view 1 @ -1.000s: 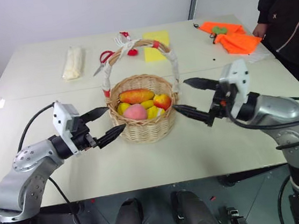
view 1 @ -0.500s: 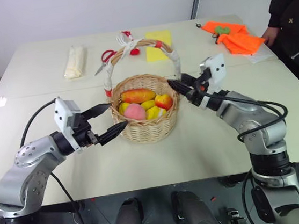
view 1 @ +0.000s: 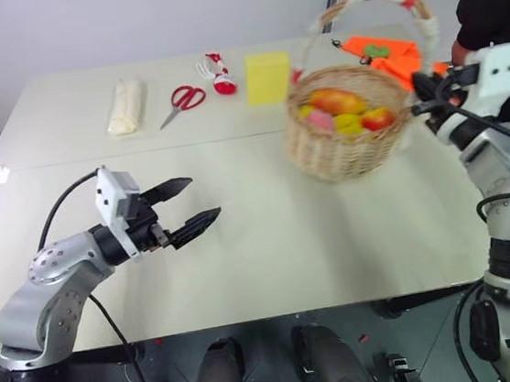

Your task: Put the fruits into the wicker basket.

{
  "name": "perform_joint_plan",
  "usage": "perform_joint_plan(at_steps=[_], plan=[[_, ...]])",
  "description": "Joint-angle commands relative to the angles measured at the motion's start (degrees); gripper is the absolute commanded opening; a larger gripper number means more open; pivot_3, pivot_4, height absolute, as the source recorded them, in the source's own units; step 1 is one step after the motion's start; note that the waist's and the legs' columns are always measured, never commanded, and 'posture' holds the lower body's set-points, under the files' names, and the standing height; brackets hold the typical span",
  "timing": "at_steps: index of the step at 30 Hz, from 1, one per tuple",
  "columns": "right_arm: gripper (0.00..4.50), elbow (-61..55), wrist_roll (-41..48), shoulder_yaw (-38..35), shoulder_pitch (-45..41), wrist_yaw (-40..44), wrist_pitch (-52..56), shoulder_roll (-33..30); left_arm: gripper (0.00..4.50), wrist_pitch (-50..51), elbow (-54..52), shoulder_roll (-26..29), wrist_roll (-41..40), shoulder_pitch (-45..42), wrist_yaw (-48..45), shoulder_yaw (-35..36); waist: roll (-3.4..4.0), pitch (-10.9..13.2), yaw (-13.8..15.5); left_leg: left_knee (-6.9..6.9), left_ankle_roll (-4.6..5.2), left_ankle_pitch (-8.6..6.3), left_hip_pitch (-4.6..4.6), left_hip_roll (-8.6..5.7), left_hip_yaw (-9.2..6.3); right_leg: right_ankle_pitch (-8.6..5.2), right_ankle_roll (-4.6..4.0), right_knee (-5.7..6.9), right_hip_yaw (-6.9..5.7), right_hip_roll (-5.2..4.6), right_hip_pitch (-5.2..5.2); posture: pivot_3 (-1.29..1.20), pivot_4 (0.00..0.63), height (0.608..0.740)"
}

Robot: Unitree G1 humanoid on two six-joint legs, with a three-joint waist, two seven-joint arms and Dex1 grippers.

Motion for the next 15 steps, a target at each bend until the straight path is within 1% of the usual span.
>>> perform_joint_plan(at_steps=[1,3,6,8,10,12,15], plan=[[0.05,6.72,-4.47,-1.4,-3.39,-4.44,-4.82,-0.85,4.5,-1.16,0.06,-0.96,0.36,-2.42,-0.34,-1.71,0.0,0.0,-0.33,-0.02,0.0,0.0,0.0,0.0,0.02,0.0,0.0,0.0,0.03,0.01,0.0,0.0,0.15,0.74],[0.05,10.25,-5.08,-1.76,-4.56,-5.52,-6.13,-0.27,4.5,-1.24,0.32,-1.48,0.72,-3.11,-0.38,-2.37,0.02,0.01,-0.43,-0.03,0.0,0.0,0.02,0.01,0.04,0.01,0.01,0.02,0.08,0.04,-0.01,0.0,0.15,0.74],[1.27,13.05,-3.6,-3.79,-5.57,-5.83,-7.46,0.03,4.5,-1.37,0.57,-2.22,1.03,-4.03,-0.03,-2.81,0.09,-0.02,-0.41,-0.07,0.01,0.0,0.04,0.01,0.04,0.08,0.15,0.05,0.12,0.06,-0.03,0.0,0.15,0.74],[2.27,12.85,-3.68,-3.83,-5.3,-5.56,-8.08,-0.37,4.5,-1.49,0.8,-2.36,1.17,-4.21,-0.08,-2.74,0.09,-0.02,-0.26,-0.07,0.01,0.0,0.04,0.01,0.04,0.09,0.17,0.05,0.11,0.07,-0.03,0.0,0.15,0.74],[3.24,9.68,-3.79,-3.27,-2.68,-3.08,-9.07,-1.68,4.5,-1.73,1.18,-2.46,1.26,-4.0,-0.07,-2.38,0.09,-0.02,-0.19,-0.06,0.01,0.0,0.03,0.01,0.04,0.09,0.17,0.05,0.11,0.06,-0.03,0.0,0.15,0.74],[3.24,6.27,-4.74,-2.4,1.43,0.4,-10.97,-3.61,4.5,-2.14,1.88,-2.44,1.61,-3.65,-0.12,-2.15,0.09,-0.02,0.08,-0.06,0.01,0.0,0.02,0.01,0.04,0.08,0.18,0.04,0.11,0.06,-0.03,0.0,0.15,0.74],[3.24,1.57,-2.54,-4.38,7.07,4.12,-11.78,-4.73,4.5,-2.27,3.59,-3.05,2.0,-3.43,1.19,-1.24,0.1,-0.02,0.16,-0.05,0.01,0.0,0.0,0.0,0.03,0.05,0.21,0.02,0.11,0.03,-0.01,0.0,0.15,0.74]])
